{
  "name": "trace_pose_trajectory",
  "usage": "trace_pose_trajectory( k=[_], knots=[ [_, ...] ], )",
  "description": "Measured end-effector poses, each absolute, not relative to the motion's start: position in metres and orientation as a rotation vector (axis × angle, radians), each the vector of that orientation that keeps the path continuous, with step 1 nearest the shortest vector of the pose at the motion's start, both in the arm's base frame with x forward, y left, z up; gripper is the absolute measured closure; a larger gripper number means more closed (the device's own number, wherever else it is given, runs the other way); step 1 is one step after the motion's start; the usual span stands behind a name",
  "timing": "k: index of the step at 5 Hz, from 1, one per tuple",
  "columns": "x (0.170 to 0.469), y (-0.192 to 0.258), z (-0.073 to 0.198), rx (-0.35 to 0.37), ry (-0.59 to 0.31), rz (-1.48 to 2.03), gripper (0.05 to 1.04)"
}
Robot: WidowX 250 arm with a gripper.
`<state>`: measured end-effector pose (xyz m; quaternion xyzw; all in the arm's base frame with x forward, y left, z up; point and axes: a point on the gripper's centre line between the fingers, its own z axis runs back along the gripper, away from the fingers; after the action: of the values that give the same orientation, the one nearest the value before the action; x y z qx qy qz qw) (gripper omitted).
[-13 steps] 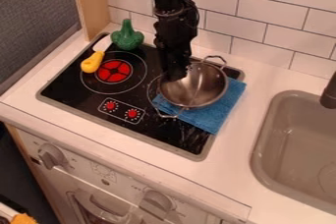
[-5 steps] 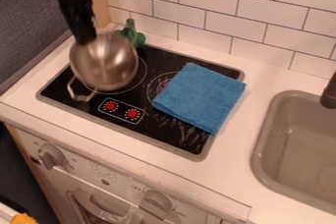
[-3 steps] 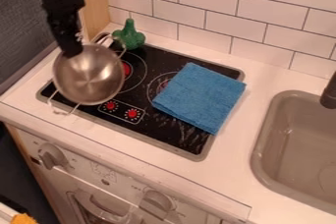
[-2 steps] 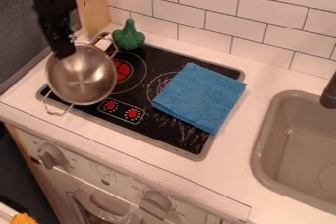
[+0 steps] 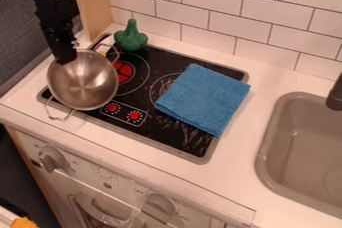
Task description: Move the silver pot to the bottom left burner
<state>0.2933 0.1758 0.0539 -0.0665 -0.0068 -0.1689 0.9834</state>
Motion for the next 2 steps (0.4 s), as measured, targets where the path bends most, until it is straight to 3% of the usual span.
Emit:
trace_pose_trajectory(
  k=[1, 2],
  knots=[
    [0.2933, 0.1759, 0.0539, -0.136, -0.017, -0.347, 0.839],
    [0.2904, 0.1778, 0.0629, -0.137, -0.073, -0.321, 0.571]
  ],
)
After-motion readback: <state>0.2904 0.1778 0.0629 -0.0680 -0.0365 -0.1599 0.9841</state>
